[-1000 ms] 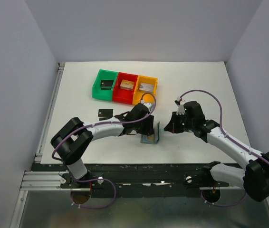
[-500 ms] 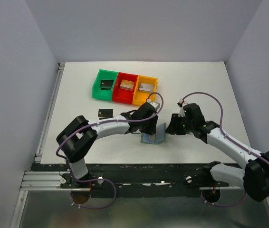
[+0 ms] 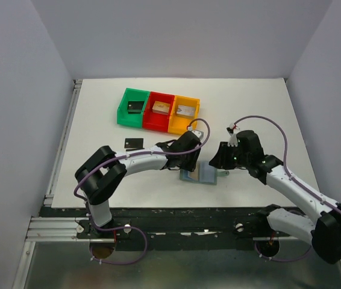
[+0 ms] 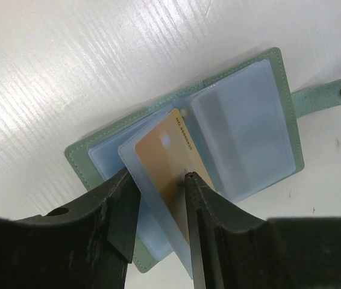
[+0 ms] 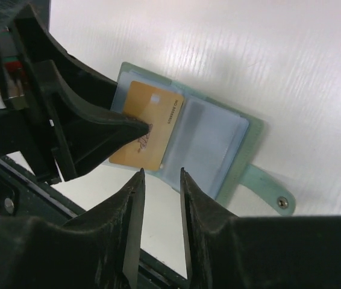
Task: Take the credit cards out of the card holder
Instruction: Remove the credit card from the card holder.
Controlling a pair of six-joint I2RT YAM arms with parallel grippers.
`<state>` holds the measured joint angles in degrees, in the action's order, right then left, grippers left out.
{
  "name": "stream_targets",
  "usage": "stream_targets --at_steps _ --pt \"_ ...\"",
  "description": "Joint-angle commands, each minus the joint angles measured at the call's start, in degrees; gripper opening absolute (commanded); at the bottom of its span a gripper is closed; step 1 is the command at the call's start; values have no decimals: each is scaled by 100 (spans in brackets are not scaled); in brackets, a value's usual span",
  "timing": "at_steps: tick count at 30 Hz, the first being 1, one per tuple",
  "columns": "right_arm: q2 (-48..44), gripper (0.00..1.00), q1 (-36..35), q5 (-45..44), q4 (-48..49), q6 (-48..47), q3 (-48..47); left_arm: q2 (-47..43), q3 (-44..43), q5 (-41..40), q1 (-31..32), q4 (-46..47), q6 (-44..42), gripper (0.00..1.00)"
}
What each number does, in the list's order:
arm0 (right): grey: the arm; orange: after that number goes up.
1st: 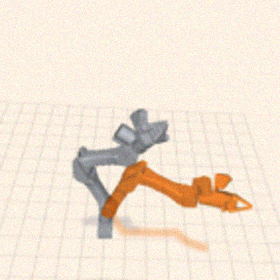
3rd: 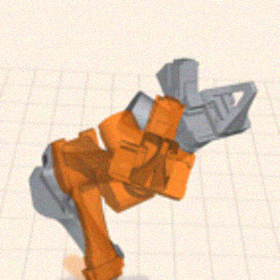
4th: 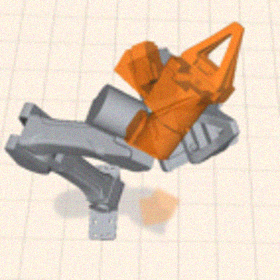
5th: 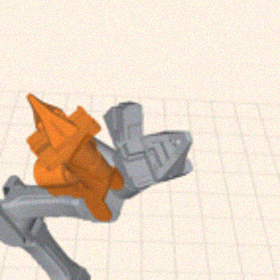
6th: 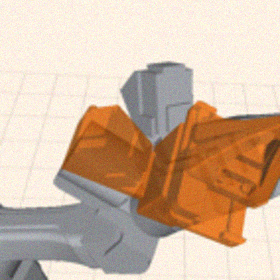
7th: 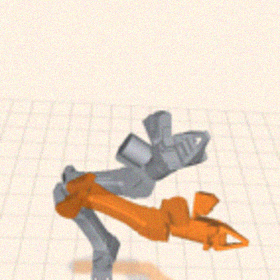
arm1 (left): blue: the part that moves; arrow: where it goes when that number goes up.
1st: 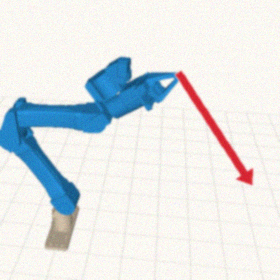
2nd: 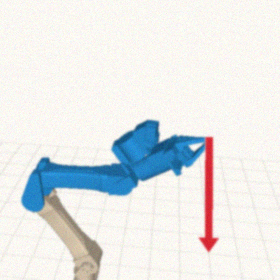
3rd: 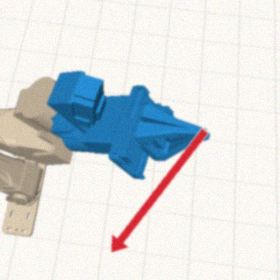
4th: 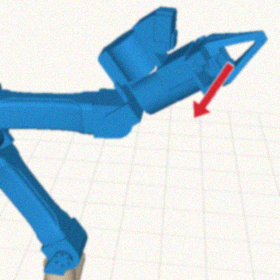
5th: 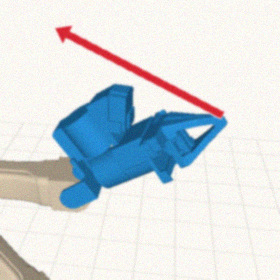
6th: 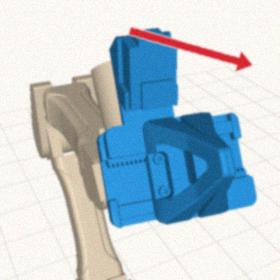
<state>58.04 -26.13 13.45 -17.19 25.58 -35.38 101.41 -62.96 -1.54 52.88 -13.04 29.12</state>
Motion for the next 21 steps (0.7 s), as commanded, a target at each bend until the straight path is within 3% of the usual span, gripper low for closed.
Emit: stream_targets --at_steps 1,8,14,21 --pt "619 36 11 807 435 61 -66 -191 99 -320 29 -181 -3 49" --pt "1586 36 11 1589 1331 403 -48 -288 380 -496 -50 -208 76 48" --pt "2132 37 11 1652 1508 386 -57 -525 741 -444 -269 -103 208 50" --pt "2528 37 11 1590 1543 351 -101 -1095 1075 -295 -568 -15 313 59"
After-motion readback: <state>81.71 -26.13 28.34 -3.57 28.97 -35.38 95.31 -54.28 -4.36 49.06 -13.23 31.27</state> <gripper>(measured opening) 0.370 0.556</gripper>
